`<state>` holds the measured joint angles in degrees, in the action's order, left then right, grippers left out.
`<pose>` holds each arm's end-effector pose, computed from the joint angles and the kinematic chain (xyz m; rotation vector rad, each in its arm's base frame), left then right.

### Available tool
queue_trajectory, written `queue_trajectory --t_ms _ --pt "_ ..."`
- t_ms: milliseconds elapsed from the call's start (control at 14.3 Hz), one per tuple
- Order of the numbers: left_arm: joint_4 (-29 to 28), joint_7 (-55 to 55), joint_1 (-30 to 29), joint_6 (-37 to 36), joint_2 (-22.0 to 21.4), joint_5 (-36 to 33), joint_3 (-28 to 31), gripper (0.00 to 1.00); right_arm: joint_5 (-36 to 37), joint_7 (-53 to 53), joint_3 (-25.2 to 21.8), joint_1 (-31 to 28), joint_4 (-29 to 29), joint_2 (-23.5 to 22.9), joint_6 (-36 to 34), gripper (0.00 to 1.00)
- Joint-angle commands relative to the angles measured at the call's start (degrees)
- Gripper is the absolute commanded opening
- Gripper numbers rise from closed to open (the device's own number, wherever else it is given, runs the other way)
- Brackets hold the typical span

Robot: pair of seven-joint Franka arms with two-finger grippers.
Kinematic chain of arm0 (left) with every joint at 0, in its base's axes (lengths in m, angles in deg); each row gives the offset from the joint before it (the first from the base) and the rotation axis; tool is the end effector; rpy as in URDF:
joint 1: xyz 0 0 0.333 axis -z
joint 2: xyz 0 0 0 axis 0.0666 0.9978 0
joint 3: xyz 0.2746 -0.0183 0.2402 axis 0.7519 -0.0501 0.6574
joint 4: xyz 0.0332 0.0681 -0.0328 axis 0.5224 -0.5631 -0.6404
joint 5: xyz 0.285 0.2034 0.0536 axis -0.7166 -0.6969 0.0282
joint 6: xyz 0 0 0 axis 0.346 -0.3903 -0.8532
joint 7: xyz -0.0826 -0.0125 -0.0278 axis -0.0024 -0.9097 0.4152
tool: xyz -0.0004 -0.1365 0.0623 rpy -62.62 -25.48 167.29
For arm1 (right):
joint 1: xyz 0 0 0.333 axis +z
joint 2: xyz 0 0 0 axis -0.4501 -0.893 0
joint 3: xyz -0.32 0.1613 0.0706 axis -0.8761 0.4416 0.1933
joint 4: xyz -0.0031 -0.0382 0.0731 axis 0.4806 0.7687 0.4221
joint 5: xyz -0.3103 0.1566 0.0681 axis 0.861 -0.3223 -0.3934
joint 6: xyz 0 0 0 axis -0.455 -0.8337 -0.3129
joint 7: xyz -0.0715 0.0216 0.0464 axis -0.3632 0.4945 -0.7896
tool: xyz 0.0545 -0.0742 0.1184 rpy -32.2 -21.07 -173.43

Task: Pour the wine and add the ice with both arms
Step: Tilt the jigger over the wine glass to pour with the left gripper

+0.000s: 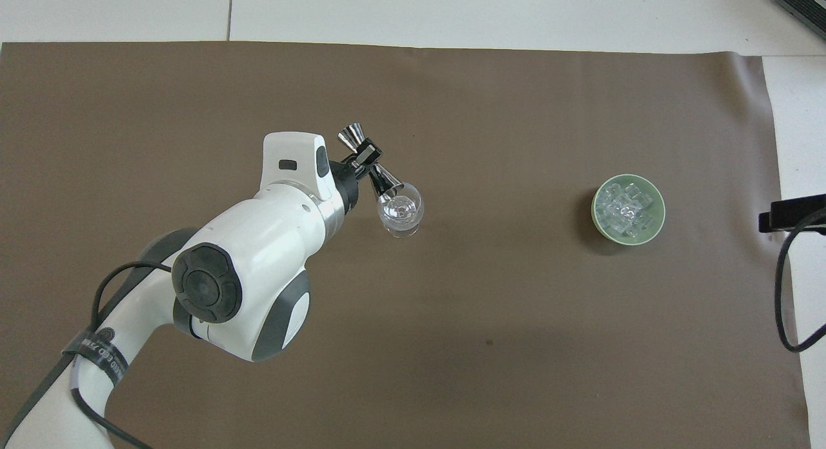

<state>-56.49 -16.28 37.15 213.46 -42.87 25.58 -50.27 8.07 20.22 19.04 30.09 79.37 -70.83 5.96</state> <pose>0.5184 -0.3348 0.5094 2.3852 0.8042 0.5499 0.4583 -0.0314 0.6724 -3.1317 0.1738 -0.0511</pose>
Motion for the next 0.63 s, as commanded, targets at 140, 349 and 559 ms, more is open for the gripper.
queue_trajectory --t_ms 140,349,559 --pt "-2.25 0.29 0.69 0.64 -1.98 -6.11 0.69 0.00 0.51 -1.23 0.38 -0.44 -0.14 0.24 -0.81 1.00" --pt "-1.64 0.38 0.69 0.73 -1.89 -8.73 0.69 0.00 0.51 -1.23 0.38 -0.44 -0.14 0.24 -0.81 1.00" --pt "-1.55 0.20 0.78 1.08 -1.81 -9.89 0.69 0.00 0.51 -1.23 0.38 -0.44 -0.14 0.24 -0.81 1.00"
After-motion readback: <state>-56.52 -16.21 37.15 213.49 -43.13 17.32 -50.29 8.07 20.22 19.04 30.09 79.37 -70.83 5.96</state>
